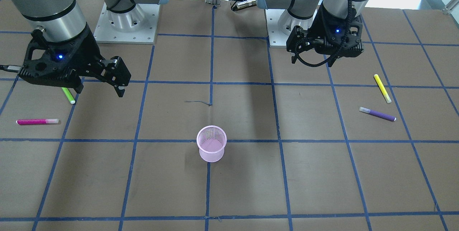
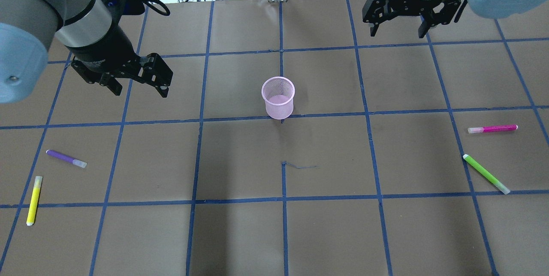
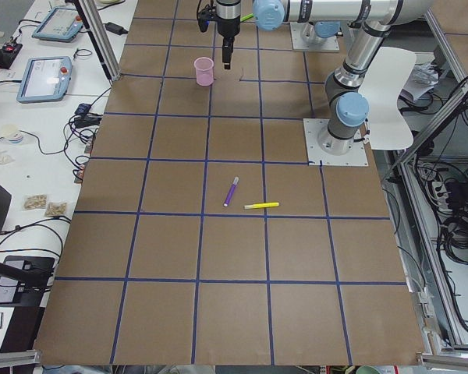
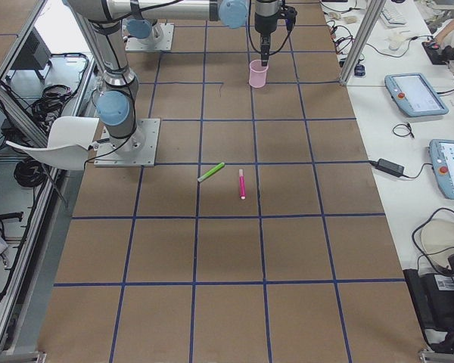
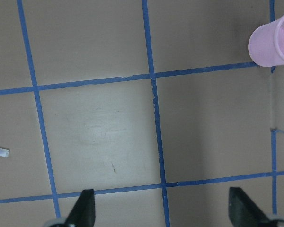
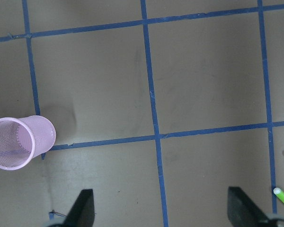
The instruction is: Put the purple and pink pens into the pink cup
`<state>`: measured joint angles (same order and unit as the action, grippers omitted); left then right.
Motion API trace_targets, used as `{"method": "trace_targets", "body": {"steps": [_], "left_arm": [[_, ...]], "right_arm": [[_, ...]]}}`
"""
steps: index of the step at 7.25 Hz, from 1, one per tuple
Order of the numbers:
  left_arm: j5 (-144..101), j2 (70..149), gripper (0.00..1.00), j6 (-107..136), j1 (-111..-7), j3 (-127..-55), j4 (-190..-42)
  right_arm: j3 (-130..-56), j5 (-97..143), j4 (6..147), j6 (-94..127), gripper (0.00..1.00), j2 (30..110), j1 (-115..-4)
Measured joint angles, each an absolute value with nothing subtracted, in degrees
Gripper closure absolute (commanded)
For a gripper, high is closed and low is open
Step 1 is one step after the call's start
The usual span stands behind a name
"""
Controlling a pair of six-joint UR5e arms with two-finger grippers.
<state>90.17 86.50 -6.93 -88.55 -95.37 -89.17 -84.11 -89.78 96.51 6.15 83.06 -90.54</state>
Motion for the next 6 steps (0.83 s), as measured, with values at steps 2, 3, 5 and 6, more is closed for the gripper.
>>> {"method": "trace_targets", "body": {"steps": [2, 3, 5, 6], "left_arm": [[90.2, 86.5, 0.0, -6.9, -88.5, -95.4, -89.2], [90.1, 86.6, 0.0, -6.9, -88.4, -95.3, -89.2], [90.1, 87.0, 0.0, -6.9, -88.1, -95.1, -88.8], [89.9, 87.3, 0.0, -7.0, -87.3, -95.1, -88.6]], "right_arm": [[-84.1, -89.7, 96.5, 6.2, 0.0, 83.1, -90.6], [-84.1, -89.7, 96.5, 6.1, 0.0, 83.1, -90.6], [-83.6, -89.8, 96.7, 5.1, 0.0, 83.0, -90.3], [-83.5, -89.9, 96.7, 3.7, 0.0, 82.9, -90.1]]}}
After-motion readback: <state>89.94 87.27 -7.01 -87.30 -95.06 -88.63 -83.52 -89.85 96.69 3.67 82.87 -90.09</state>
